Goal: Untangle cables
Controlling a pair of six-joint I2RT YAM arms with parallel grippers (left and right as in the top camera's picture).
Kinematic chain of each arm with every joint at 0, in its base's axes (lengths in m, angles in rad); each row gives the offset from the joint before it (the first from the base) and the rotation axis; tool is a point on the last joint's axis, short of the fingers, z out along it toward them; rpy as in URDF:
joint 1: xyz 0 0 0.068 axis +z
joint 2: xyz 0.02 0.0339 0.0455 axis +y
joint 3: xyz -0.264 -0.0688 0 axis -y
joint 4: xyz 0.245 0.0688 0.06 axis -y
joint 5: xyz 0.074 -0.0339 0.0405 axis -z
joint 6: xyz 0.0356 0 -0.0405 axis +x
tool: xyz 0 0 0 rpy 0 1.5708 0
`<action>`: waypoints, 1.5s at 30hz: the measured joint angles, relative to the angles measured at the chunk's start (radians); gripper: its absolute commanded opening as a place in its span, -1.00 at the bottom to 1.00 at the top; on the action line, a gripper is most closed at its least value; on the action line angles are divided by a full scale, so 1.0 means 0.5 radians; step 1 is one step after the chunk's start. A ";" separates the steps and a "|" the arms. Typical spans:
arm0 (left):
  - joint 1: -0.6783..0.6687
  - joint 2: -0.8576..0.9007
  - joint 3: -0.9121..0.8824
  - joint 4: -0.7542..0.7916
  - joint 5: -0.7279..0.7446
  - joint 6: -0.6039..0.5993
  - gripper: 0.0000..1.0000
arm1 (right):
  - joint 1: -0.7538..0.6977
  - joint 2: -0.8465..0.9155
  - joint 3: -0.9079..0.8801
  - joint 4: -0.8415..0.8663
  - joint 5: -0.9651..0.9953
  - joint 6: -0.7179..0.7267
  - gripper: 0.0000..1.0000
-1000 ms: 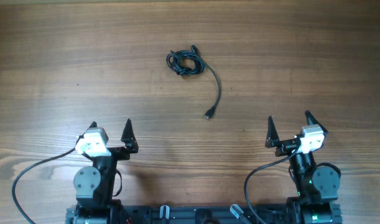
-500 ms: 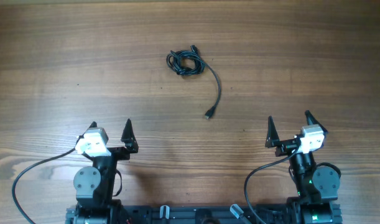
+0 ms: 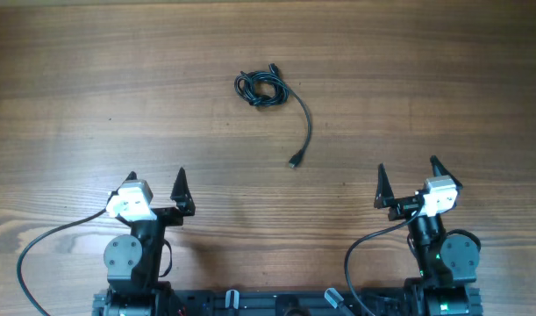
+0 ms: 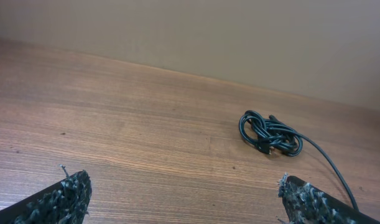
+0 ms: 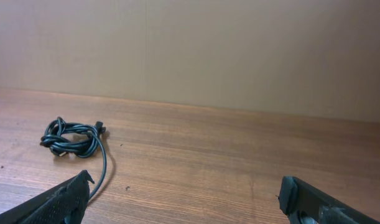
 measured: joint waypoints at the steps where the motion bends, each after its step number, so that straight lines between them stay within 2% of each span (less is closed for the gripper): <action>1: 0.000 0.000 0.000 0.000 0.000 0.000 1.00 | 0.000 0.000 0.000 0.000 -0.001 0.000 1.00; 22: 0.000 0.000 0.000 0.000 0.000 0.000 1.00 | 0.000 0.000 0.000 0.000 -0.001 0.002 0.99; 25: 0.000 0.000 0.000 0.000 0.000 0.000 1.00 | 0.000 0.000 0.000 0.000 -0.009 0.085 0.99; 29: 0.000 0.001 -0.002 0.083 0.022 -0.003 1.00 | 0.000 0.008 0.024 0.002 -0.192 0.152 0.99; 32: 0.000 0.044 0.037 0.095 0.069 -0.031 1.00 | 0.000 0.072 0.191 -0.106 -0.304 0.154 0.99; 37: 0.000 0.578 0.451 0.058 0.215 -0.063 1.00 | 0.000 0.416 0.609 -0.230 -0.453 0.166 1.00; 40: 0.000 1.092 0.893 -0.119 0.356 -0.068 1.00 | 0.000 0.694 0.892 -0.361 -0.541 0.168 0.99; 45: -0.001 1.895 1.735 -0.619 0.573 -0.076 1.00 | 0.000 1.168 1.380 -0.707 -0.647 0.173 0.99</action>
